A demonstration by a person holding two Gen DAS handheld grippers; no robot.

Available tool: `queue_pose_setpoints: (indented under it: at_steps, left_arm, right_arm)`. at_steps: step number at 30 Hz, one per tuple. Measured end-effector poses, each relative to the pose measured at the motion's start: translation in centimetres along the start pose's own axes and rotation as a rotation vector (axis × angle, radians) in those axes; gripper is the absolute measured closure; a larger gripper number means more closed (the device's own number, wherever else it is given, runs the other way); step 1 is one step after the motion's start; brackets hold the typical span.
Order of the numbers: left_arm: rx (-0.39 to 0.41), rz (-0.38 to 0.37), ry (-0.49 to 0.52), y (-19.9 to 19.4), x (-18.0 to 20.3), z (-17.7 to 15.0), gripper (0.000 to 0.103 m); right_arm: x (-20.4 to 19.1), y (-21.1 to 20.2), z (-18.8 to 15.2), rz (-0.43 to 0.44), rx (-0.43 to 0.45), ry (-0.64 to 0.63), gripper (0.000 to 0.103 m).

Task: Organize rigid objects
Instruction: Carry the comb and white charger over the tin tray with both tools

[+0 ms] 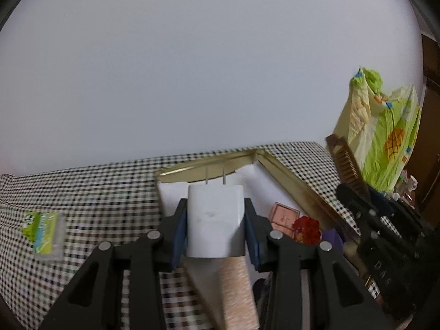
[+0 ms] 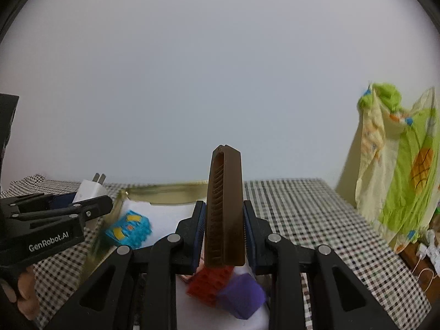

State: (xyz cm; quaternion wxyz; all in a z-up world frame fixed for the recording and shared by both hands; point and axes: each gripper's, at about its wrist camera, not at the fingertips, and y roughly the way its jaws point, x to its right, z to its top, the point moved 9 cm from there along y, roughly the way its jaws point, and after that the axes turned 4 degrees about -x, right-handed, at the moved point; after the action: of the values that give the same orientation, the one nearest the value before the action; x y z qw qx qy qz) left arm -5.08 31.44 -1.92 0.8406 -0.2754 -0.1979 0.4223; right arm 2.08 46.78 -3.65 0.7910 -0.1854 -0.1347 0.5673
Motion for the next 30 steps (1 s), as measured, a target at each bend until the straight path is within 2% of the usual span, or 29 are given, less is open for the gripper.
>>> queue_pose_setpoints:
  at_steps: [4, 14, 23, 30]
  left_arm:
    - [-0.075, -0.008, 0.023, 1.6, 1.0, -0.3, 0.066]
    - [-0.154, 0.019, 0.053, 3.5, 2.0, -1.1, 0.066]
    - [-0.205, 0.027, 0.056, 4.4, 1.7, -1.7, 0.066]
    - [-0.220, 0.039, 0.056, 4.7, 1.6, -1.9, 0.066]
  right_arm:
    - [0.2, 1.3, -0.2, -0.012, -0.047, -0.031, 0.074]
    - [-1.8, 2.1, -2.2, 0.019, -0.155, -0.059, 0.074]
    - [-3.6, 1.9, -3.1, 0.049, -0.197, -0.075, 0.074]
    - [-2.8, 2.3, -2.7, 0.053, -0.195, -0.073, 0.073]
